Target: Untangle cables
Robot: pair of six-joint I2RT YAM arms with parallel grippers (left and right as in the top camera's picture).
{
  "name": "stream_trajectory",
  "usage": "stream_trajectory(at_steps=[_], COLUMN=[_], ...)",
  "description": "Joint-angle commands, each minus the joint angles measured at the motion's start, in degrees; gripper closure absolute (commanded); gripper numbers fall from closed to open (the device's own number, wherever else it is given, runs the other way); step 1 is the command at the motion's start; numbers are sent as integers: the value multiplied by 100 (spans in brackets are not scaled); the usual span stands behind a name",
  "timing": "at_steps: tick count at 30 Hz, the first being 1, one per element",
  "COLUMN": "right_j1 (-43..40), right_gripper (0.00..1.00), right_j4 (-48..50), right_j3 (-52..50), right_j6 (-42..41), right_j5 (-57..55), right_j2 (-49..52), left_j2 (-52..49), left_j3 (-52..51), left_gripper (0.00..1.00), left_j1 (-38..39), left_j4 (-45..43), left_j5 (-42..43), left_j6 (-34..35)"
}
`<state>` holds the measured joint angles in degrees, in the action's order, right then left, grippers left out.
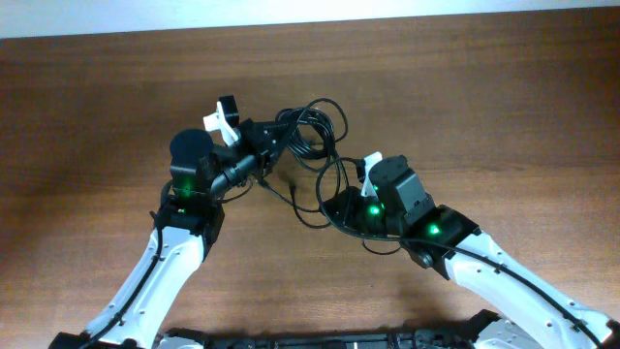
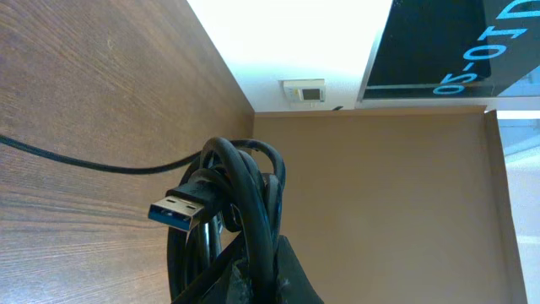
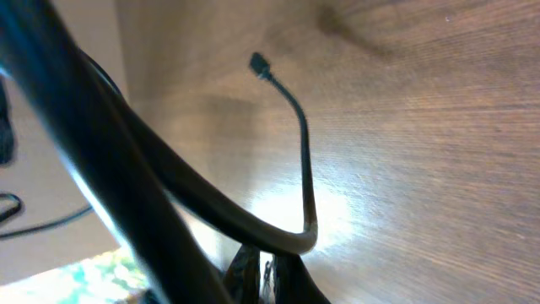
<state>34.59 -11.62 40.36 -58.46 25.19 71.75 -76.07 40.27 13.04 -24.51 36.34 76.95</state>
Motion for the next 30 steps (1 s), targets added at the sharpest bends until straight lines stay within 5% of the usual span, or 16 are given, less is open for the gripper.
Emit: stream_trajectory(at_steps=[1, 2, 3, 5, 9, 15, 19, 24, 30], right_j1=[28, 28, 26, 28, 28, 28, 28, 28, 42], right_gripper=[96, 95, 66, 53, 50, 49, 45, 39, 34], right_j4=[-326, -422, -439, -85, 1150, 1554, 1032, 647, 3674], right_j3=[-17, -17, -17, -17, -15, -17, -17, -15, -15], right_j6=[612, 715, 767, 741, 46, -1473, -785, -7, -1064], right_j5=[162, 164, 160, 367, 1263, 1530, 1563, 3161, 2277], right_j2=[35, 35, 35, 35, 35, 35, 35, 31, 31], left_j2=[109, 109, 109, 109, 109, 109, 111, 109, 109], left_j3=[105, 105, 105, 105, 105, 105, 105, 105, 105], left_gripper=[100, 100, 100, 100, 100, 100, 100, 100, 100], left_j1=[-83, -83, -83, -83, -83, -81, -83, -83, -66], left_j4=[-138, -138, -120, 52, 1010, 1991, 1878, 2354, 2634], left_j5=[-205, -205, -205, -208, -476, -702, -835, -964, -960], left_j6=[-74, -74, -74, -72, 4, 1563, 1563, 1764, 2055])
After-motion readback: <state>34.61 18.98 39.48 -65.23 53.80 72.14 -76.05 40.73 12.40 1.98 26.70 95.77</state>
